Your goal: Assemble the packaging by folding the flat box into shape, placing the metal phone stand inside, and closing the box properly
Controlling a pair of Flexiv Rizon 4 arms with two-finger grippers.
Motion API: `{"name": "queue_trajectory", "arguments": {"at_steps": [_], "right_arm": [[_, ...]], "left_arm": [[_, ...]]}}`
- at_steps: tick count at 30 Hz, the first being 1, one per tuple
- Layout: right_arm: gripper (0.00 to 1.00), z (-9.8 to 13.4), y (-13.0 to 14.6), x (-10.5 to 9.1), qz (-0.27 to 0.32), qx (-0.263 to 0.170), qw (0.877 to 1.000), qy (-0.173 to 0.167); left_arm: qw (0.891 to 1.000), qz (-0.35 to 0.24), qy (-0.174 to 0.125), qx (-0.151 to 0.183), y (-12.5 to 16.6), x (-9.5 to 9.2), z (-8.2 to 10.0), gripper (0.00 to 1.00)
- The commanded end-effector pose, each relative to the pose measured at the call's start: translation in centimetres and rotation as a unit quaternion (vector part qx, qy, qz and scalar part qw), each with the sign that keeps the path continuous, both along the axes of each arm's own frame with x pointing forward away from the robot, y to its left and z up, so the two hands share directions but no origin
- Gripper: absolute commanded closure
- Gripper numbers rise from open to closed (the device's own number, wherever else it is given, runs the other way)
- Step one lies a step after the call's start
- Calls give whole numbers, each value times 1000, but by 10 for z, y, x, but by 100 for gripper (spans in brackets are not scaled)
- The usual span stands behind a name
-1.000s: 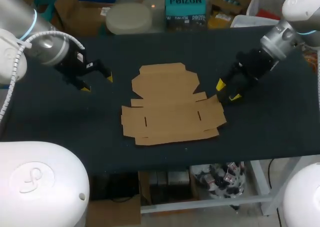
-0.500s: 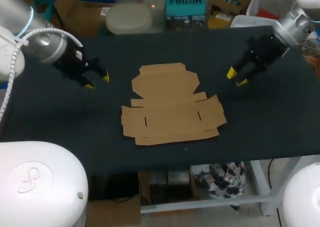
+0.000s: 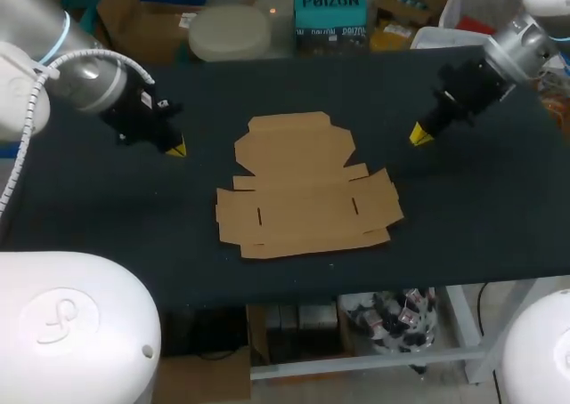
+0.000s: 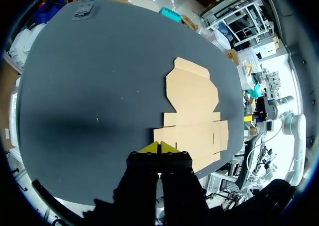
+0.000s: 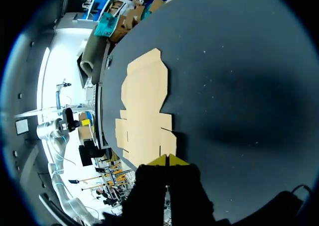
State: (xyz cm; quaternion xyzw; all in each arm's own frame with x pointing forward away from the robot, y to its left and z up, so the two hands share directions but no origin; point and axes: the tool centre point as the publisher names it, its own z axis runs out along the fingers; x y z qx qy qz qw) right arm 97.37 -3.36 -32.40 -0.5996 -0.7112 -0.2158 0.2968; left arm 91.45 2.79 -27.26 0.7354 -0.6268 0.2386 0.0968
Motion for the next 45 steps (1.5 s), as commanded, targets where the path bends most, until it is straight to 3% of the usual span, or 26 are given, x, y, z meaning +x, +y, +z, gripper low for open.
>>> {"name": "queue_trajectory", "arguments": {"at_steps": [1, 6, 11, 20, 31, 45], "right_arm": [[100, 1, 0, 0, 0, 0, 1000, 1], [100, 1, 0, 0, 0, 0, 1000, 1], [100, -8, 7, -6, -16, 17, 999, -40], [100, -31, 16, 10, -29, 22, 999, -39], [100, -40, 23, 27, -39, 25, 999, -19], [100, -40, 23, 27, -39, 25, 999, -19]], "left_arm": [[1000, 0, 3, 4, -1, 1, 1, 100], [1000, 0, 3, 4, -1, 1, 1, 100], [1000, 8, -25, 7, -13, -4, -9, 100], [999, -2, -39, 8, -20, 13, -24, 100], [1000, -17, -15, -17, -33, 26, -50, 100], [1000, -17, -15, -17, -33, 26, -50, 100]]}}
